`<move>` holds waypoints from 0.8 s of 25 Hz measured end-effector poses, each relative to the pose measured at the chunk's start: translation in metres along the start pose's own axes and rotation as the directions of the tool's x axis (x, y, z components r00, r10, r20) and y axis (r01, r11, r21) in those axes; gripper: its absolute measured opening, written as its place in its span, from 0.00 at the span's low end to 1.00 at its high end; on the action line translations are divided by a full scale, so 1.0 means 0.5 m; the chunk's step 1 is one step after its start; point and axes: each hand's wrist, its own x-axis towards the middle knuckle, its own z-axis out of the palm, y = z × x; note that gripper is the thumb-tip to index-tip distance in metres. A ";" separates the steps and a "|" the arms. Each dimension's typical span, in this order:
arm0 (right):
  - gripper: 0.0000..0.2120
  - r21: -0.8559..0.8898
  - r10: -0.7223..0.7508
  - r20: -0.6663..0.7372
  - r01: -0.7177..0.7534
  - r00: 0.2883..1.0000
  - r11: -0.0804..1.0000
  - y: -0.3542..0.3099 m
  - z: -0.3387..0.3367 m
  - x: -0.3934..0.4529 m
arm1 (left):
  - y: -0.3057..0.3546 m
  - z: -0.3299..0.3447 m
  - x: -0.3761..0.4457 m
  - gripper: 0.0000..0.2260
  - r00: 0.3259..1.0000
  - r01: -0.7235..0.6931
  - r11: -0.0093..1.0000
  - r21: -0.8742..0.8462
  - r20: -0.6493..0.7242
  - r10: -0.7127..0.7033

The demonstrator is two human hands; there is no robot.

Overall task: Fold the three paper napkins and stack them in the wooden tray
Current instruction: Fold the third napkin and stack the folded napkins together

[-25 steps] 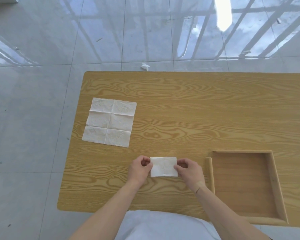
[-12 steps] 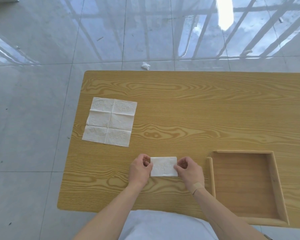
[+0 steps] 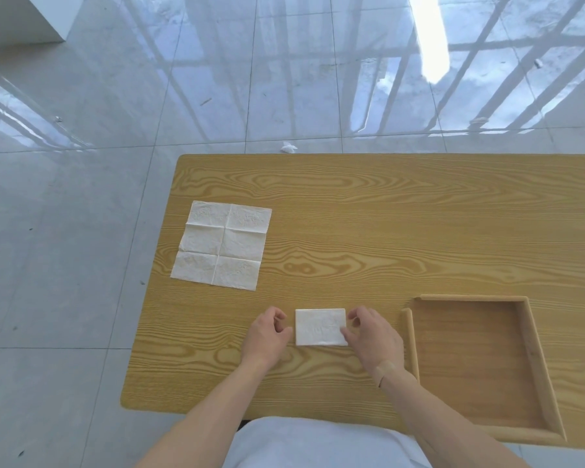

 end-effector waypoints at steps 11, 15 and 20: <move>0.16 -0.180 -0.221 0.092 0.235 0.971 0.955 -0.099 0.031 -0.007 | -0.131 -0.180 0.009 0.12 0.971 -0.233 0.882 0.410 0.142 0.191; 0.17 -0.211 -0.246 0.125 0.268 0.961 0.940 -0.202 0.087 -0.008 | -0.193 -0.284 0.034 0.13 0.939 -0.344 0.749 0.567 0.184 0.292; 0.18 -0.247 -0.236 0.111 0.257 0.965 0.934 -0.306 0.143 -0.013 | -0.259 -0.402 0.094 0.14 0.918 -0.392 0.672 0.629 0.218 0.332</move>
